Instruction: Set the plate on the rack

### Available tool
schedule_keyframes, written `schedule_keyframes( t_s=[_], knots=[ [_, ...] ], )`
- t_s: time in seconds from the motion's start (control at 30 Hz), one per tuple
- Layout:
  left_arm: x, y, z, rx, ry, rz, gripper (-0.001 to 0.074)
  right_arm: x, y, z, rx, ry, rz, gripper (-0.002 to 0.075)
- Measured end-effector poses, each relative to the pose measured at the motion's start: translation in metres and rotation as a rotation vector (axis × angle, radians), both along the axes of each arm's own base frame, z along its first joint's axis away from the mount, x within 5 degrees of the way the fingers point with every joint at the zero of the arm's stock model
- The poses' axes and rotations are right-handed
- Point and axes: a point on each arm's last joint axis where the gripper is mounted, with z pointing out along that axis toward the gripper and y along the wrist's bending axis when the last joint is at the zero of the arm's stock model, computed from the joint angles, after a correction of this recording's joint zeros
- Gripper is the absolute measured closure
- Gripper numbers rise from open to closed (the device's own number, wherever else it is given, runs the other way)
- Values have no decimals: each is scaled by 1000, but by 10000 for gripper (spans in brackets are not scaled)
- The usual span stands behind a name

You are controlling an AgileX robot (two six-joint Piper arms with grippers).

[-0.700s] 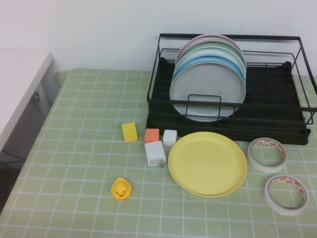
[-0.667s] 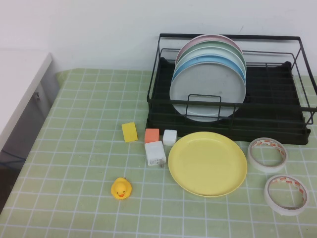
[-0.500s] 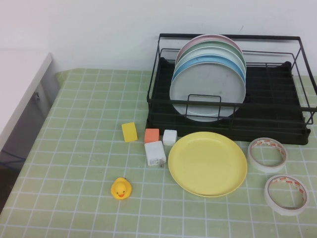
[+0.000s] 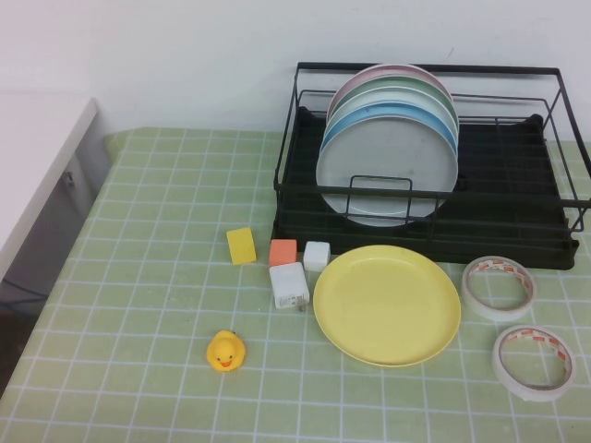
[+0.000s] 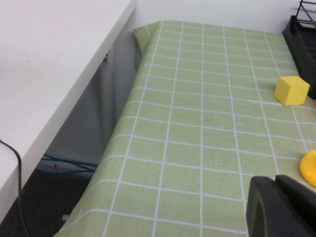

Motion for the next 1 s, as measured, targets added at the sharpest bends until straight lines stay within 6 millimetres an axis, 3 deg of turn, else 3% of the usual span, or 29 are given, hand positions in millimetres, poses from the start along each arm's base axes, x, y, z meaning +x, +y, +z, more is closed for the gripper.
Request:
schedule_keyframes(
  t_s=[0.8,0.9,1.0],
  knots=[
    [0,0,0,2,0,-1,736,0,1,0,21,0,2,715],
    [0,0,0,6,0,0,736,0,6,0,185,-12,11,715],
    [1,-1,3,-53,-35,-1,736,1,18,1,550,-19,16,715]
  ],
)
